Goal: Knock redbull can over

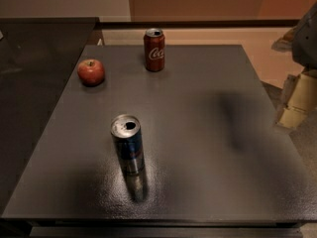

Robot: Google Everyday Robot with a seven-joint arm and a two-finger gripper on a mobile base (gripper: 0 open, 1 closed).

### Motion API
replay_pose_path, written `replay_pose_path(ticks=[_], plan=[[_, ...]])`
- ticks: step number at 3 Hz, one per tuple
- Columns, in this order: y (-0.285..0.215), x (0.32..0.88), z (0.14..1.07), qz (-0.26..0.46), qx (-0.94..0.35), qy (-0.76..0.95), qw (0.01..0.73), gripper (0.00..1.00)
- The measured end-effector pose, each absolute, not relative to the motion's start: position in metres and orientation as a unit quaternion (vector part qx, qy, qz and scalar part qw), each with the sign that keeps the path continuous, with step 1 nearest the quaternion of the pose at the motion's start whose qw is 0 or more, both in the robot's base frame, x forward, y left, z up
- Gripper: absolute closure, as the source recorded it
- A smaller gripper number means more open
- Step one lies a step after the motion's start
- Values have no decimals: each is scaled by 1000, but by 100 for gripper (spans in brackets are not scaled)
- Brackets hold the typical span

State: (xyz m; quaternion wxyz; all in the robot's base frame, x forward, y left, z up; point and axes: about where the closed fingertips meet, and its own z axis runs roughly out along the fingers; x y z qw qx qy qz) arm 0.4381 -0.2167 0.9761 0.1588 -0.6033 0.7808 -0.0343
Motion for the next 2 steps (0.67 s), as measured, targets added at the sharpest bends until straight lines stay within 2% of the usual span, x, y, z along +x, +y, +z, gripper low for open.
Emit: replay_pose_path(ticks=[2], plan=[[-214, 438, 976, -33, -605, 779, 160, 0]])
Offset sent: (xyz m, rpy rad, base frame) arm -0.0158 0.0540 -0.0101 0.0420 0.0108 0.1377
